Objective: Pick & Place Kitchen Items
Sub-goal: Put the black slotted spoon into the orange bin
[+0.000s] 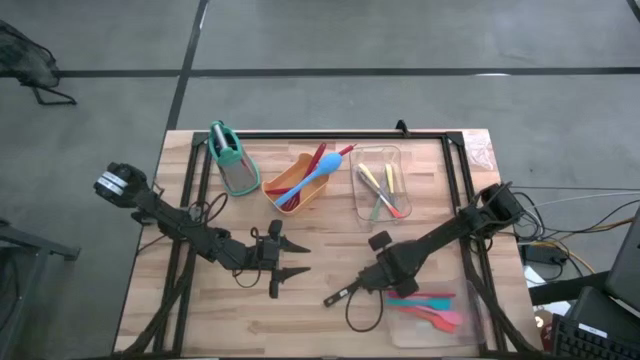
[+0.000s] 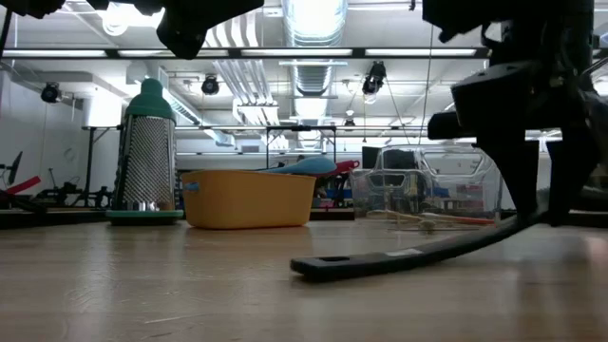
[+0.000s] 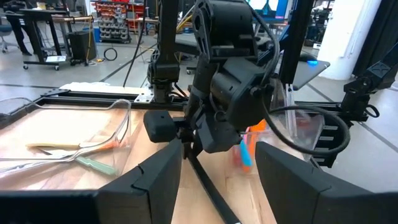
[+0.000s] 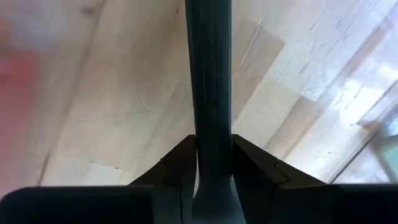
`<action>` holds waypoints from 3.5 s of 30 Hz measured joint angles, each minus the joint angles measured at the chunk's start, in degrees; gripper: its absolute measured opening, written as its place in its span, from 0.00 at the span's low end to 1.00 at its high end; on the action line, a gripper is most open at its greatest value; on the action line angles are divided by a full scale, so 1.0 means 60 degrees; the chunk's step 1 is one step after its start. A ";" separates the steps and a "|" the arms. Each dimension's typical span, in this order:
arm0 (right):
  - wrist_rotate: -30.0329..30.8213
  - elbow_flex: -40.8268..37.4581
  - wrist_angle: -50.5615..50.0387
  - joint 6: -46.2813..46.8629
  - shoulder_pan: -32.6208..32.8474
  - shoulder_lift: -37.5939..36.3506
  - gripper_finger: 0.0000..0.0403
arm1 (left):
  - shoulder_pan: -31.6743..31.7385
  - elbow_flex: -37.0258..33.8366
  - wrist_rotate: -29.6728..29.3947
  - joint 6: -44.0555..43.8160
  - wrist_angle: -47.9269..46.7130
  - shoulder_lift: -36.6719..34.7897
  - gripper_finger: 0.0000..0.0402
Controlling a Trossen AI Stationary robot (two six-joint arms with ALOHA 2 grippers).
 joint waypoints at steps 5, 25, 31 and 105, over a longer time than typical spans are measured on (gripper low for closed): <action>0.0084 0.0323 -0.0158 -0.0044 -0.0007 -0.0006 0.16 | 0.0000 0.0000 -0.0001 -0.0001 0.0000 0.0000 0.52; 0.1426 0.1981 -0.1855 -0.0483 -0.0071 -0.0009 0.17 | -0.0001 0.0000 0.0002 -0.0021 -0.0015 0.0000 0.52; 0.2365 0.2577 -0.1910 -0.1064 -0.0389 -0.0009 0.17 | -0.0066 0.0000 0.0003 0.0063 -0.0004 -0.0056 0.53; 0.3049 0.9420 -0.0518 -0.7711 -0.6096 0.4646 0.37 | -0.2850 -0.0033 0.0003 0.0779 0.0335 -0.0364 0.52</action>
